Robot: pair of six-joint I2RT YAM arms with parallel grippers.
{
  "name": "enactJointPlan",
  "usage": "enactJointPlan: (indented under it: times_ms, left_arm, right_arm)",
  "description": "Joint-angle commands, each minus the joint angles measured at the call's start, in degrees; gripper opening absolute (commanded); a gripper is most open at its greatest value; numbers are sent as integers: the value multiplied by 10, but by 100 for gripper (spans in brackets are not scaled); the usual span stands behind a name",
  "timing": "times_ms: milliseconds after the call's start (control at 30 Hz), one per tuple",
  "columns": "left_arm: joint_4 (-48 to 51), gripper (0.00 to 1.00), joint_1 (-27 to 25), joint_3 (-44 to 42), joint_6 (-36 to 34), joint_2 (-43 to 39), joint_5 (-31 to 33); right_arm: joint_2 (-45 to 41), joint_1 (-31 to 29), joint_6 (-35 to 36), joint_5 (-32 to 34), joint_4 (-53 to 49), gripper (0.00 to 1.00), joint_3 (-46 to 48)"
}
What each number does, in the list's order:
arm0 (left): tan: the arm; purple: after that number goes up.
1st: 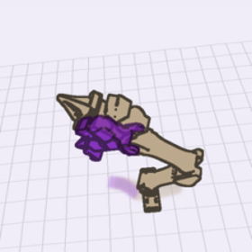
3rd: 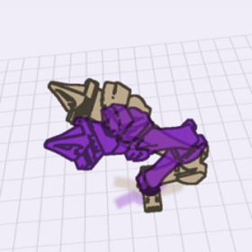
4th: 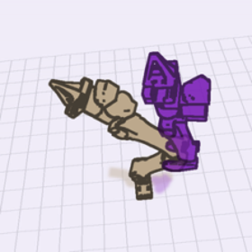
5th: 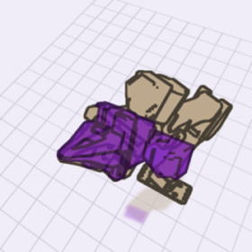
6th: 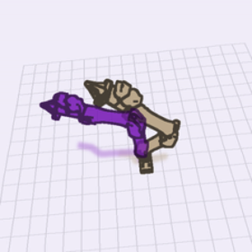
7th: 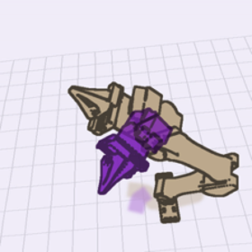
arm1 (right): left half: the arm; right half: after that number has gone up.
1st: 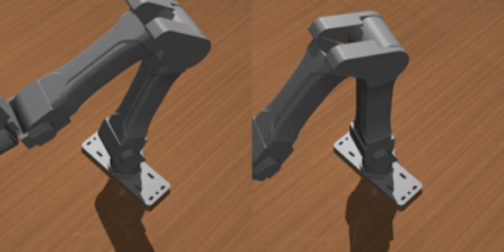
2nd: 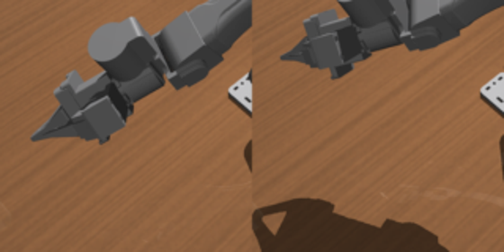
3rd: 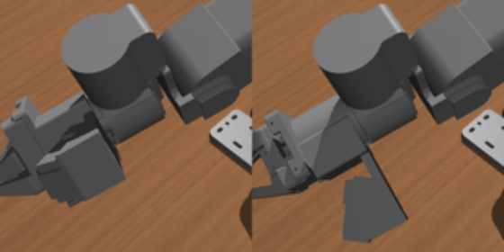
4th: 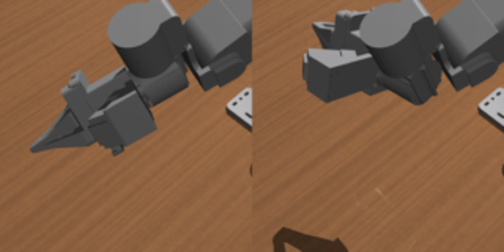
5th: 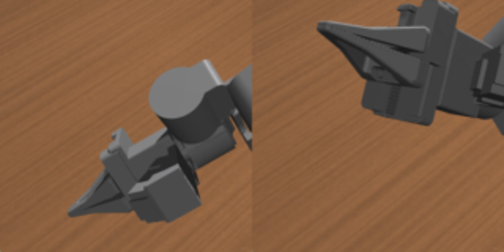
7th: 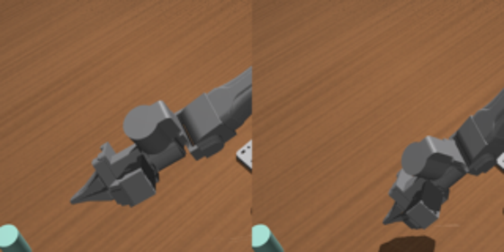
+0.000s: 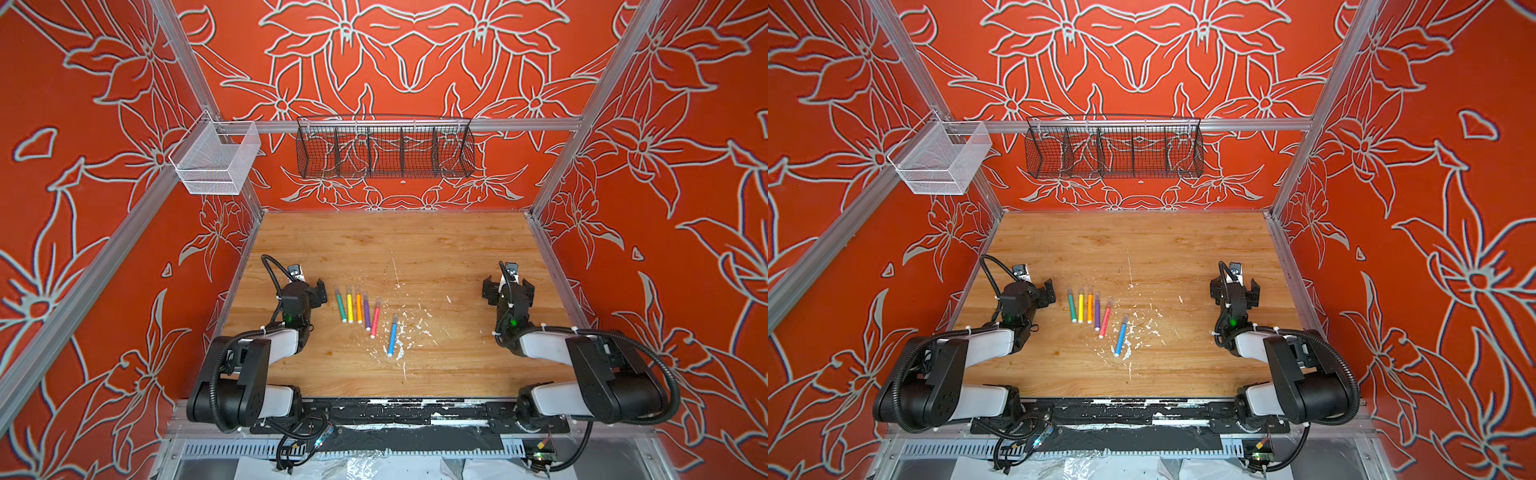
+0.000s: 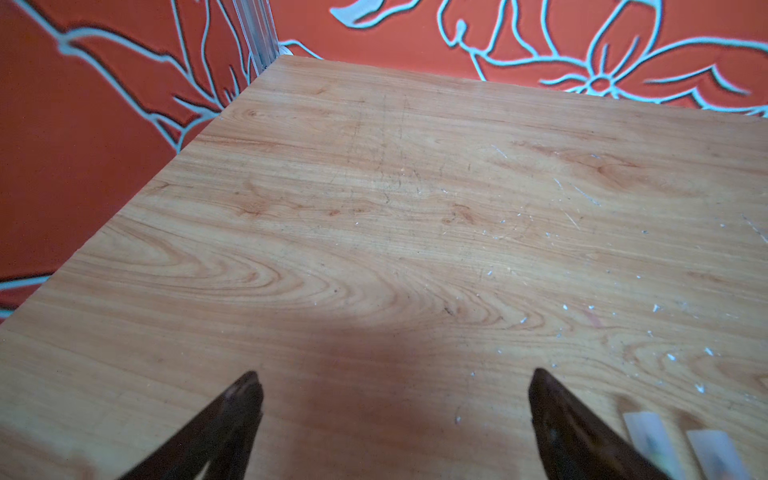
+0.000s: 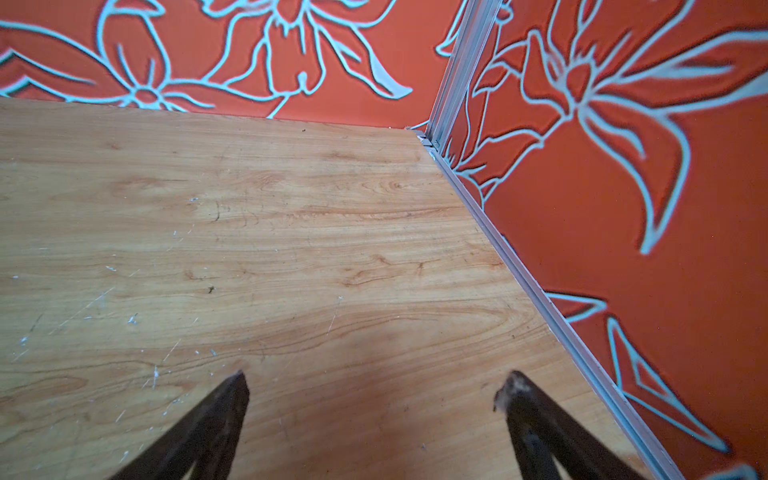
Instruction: Insert the pens into the pen caps
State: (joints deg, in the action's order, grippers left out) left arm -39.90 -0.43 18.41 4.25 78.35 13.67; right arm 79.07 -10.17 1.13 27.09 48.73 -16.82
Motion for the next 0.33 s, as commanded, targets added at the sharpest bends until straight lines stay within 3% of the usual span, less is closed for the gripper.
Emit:
enactJointPlan:
  times_ms: [0, 300]
  left_arm:
    - [-14, 97, 2, -3, -10, 4, -10]
    - [-12, 97, 2, -3, -10, 3, -13]
  right_arm:
    - [-7, 2, 4, -3, 14, 97, 7]
    - [-9, 2, 4, -2, 17, 97, 9]
